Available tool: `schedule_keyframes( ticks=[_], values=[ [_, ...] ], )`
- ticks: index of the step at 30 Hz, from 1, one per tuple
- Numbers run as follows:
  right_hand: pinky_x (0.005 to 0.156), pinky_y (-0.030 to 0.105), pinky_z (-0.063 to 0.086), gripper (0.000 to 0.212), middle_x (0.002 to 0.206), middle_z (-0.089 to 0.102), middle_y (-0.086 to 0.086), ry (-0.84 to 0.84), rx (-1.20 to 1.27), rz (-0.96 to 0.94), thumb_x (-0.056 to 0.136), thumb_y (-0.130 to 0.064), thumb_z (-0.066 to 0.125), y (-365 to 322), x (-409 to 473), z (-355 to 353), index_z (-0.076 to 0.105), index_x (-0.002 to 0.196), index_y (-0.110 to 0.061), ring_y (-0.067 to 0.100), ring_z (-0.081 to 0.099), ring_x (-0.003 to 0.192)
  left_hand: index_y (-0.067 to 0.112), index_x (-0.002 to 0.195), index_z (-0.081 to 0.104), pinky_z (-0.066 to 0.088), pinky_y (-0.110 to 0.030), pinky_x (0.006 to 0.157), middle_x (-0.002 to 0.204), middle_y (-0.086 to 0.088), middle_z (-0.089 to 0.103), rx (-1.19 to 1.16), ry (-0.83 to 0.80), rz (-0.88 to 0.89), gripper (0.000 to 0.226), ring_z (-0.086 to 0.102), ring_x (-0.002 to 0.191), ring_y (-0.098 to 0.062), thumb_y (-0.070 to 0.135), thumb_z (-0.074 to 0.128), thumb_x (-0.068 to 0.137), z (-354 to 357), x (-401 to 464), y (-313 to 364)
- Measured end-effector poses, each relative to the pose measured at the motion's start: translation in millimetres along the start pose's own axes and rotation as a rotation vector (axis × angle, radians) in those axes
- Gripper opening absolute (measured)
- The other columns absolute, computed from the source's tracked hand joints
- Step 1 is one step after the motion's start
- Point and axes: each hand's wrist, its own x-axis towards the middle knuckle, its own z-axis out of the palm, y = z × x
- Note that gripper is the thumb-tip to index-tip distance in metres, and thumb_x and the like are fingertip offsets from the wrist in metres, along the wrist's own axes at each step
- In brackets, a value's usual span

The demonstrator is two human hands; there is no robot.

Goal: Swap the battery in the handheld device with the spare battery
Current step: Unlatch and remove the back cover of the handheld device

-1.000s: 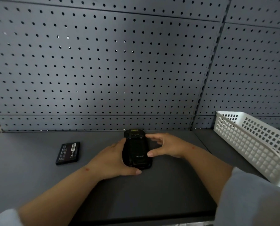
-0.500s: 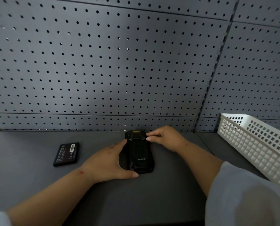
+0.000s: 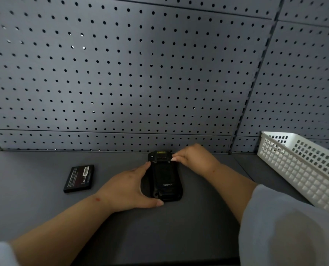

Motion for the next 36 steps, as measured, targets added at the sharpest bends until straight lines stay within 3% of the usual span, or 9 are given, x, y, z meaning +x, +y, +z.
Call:
schedule_keyframes(
  ticks=[10,14,19,25,27,29,32,34,36],
  values=[
    [0.096,0.029,0.039,0.035,0.124,0.064,0.011,-0.016,-0.141,-0.021,0.097,-0.027,0.038,-3,6,4,0.061,0.119,-0.011,0.023,0.057,0.112,0.025,0.145,0.009,0.029,-0.021,0.107,0.149,0.005,0.034,-0.01,-0.007,-0.003,0.124,0.034,0.133,-0.008,0.076,0.054,0.041,1,1,-1],
    [0.096,0.029,0.037,0.036,0.126,0.062,0.012,-0.007,-0.098,0.003,0.096,-0.027,0.041,-6,8,2,0.062,0.117,-0.008,0.024,0.056,0.115,0.026,0.145,0.009,0.029,-0.02,0.106,0.149,0.006,0.035,-0.009,-0.001,-0.008,0.124,0.035,0.132,-0.008,0.076,0.054,0.04,1,1,-1],
    [0.092,0.035,0.047,0.034,0.112,0.07,0.012,0.073,-0.017,0.069,0.092,-0.033,0.049,-6,7,6,0.068,0.104,-0.007,0.025,0.062,0.103,0.027,0.145,0.01,0.03,-0.021,0.106,0.149,0.006,0.034,-0.005,-0.005,-0.023,0.123,0.035,0.132,-0.008,0.076,0.054,0.041,2,1,-1],
    [0.072,0.025,0.041,0.032,0.1,0.071,0.011,0.163,0.164,0.172,0.091,-0.033,0.051,-14,-6,8,0.069,0.098,-0.008,0.021,0.063,0.088,0.029,0.145,0.008,0.031,-0.026,0.109,0.149,0.004,0.034,-0.003,-0.022,-0.038,0.123,0.035,0.133,-0.01,0.077,0.055,0.042,1,0,0],
    [0.079,0.03,0.046,0.035,0.105,0.069,0.012,0.113,0.287,0.188,0.093,-0.034,0.045,-17,-16,8,0.067,0.105,-0.009,0.022,0.062,0.094,0.029,0.145,0.008,0.028,-0.025,0.109,0.15,0.004,0.031,-0.034,-0.045,-0.038,0.124,0.032,0.134,-0.01,0.077,0.057,0.041,-2,0,1],
    [0.095,0.034,0.044,0.038,0.122,0.063,0.01,0.013,0.415,0.181,0.094,-0.037,0.042,-20,-28,5,0.059,0.119,-0.014,0.022,0.057,0.112,0.028,0.145,0.01,0.024,-0.02,0.106,0.151,0.003,0.028,-0.093,-0.083,-0.047,0.123,0.029,0.135,-0.01,0.076,0.055,0.042,-6,-1,3],
    [0.106,0.028,0.03,0.056,0.148,0.039,0.002,-0.163,0.463,0.161,0.091,-0.047,0.042,-16,-44,2,0.034,0.14,-0.021,0.017,0.038,0.134,0.028,0.143,0.02,0.026,-0.018,0.1,0.148,0.002,0.035,-0.163,-0.094,-0.056,0.097,0.035,0.132,-0.01,0.07,0.055,0.063,-13,3,3],
    [0.111,0.03,0.023,0.072,0.155,0.025,-0.001,-0.262,0.444,0.162,0.085,-0.056,0.045,-13,-52,2,0.019,0.145,-0.027,0.015,0.027,0.14,0.025,0.138,0.034,0.031,-0.018,0.097,0.141,0.002,0.046,-0.129,-0.036,-0.038,0.065,0.043,0.126,-0.01,0.051,0.054,0.082,-17,10,-1],
    [0.113,0.031,0.021,0.084,0.156,0.018,-0.003,-0.327,0.462,0.154,0.079,-0.058,0.053,-12,-58,1,0.011,0.146,-0.029,0.014,0.021,0.142,0.025,0.131,0.045,0.037,-0.024,0.1,0.133,0.002,0.055,-0.079,0.029,-0.023,0.047,0.051,0.12,-0.011,0.041,0.051,0.087,-20,19,-5]
  ],
)
